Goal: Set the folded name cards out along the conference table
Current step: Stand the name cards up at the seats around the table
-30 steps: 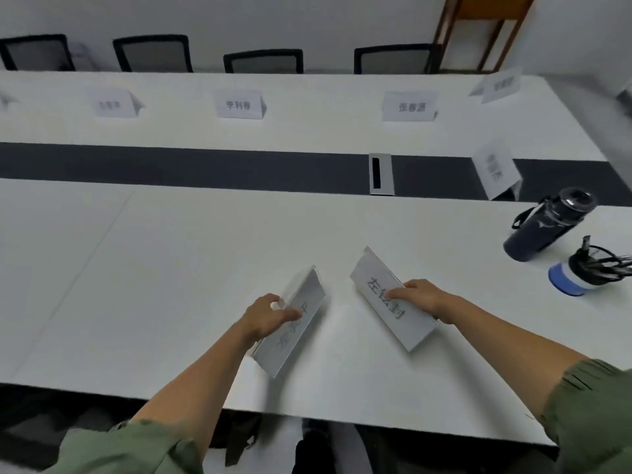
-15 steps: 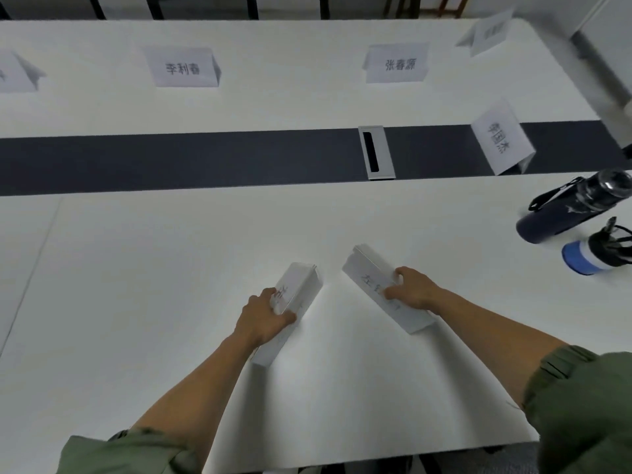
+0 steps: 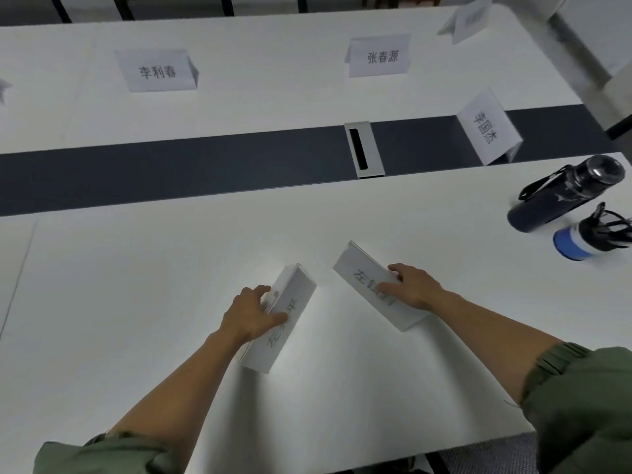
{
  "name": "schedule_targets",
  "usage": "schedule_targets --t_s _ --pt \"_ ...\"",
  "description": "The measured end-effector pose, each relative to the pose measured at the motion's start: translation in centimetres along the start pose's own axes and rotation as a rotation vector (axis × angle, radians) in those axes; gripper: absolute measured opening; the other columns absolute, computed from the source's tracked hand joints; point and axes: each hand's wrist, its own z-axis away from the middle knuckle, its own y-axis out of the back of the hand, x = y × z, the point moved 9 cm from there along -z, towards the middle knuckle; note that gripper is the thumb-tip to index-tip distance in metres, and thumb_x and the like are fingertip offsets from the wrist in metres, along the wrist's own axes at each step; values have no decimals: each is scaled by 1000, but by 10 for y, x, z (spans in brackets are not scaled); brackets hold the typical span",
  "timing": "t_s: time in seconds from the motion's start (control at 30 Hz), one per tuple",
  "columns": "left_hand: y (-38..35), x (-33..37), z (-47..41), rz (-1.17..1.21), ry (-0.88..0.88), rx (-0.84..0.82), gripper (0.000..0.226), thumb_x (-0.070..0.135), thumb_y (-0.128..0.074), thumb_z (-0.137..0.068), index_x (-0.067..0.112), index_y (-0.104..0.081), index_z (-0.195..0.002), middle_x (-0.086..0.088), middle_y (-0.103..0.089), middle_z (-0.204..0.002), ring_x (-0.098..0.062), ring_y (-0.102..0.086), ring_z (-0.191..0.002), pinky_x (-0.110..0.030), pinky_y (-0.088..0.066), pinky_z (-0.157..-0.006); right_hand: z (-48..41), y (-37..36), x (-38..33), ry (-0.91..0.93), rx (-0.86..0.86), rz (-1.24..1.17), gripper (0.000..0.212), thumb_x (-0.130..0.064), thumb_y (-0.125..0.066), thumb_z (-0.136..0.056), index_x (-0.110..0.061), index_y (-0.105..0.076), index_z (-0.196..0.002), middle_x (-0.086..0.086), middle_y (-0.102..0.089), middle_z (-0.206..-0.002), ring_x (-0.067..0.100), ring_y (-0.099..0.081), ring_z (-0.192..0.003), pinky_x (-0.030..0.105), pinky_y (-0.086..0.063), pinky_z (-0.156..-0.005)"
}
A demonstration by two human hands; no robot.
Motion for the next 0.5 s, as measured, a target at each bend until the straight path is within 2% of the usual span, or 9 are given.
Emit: schedule_targets --t_s 0.1,0.23,0.33,0.43,0.5 --pt "25 46 -7 -152 -156 147 84 55 -72 -73 23 -39 -144 -8 -45 -137 -27 -45 -126 -42 -44 -96 12 18 14 -3 63 -140 79 -74 -51 -82 -28 -42 -146 2 -51 -143 24 -52 -126 42 -41 -103" --pt "34 129 -17 -290 -393 277 73 48 -67 -80 22 -41 -143 -10 -39 -146 -28 -37 -132 -40 -40 -102 27 45 61 -60 197 -214 68 -74 -38 -89 -27 -52 -137 1 -57 -137 22 -53 -124 40 -41 -103" --pt "7 178 -31 -426 -485 195 72 44 -65 -83 24 -37 -145 -11 -33 -149 -29 -33 -135 -40 -38 -103 40 56 116 -141 253 -191 59 -65 -43 -92 -23 -55 -132 3 -60 -133 24 -56 -119 39 -43 -99" --pt "-23 198 -47 -497 -461 69 76 40 -66 -84 27 -29 -149 -11 -29 -150 -31 -34 -134 -42 -39 -102 56 56 173 -222 258 -157 52 -50 -53 -95 -20 -51 -136 6 -57 -136 26 -55 -120 38 -43 -99" --pt "-41 199 -53 -487 -421 0 76 41 -67 -84 27 -29 -148 -11 -33 -145 -31 -40 -129 -43 -42 -99 66 54 207 -263 262 -131 52 -45 -55 -95 -19 -48 -139 4 -53 -141 25 -52 -125 37 -41 -101"
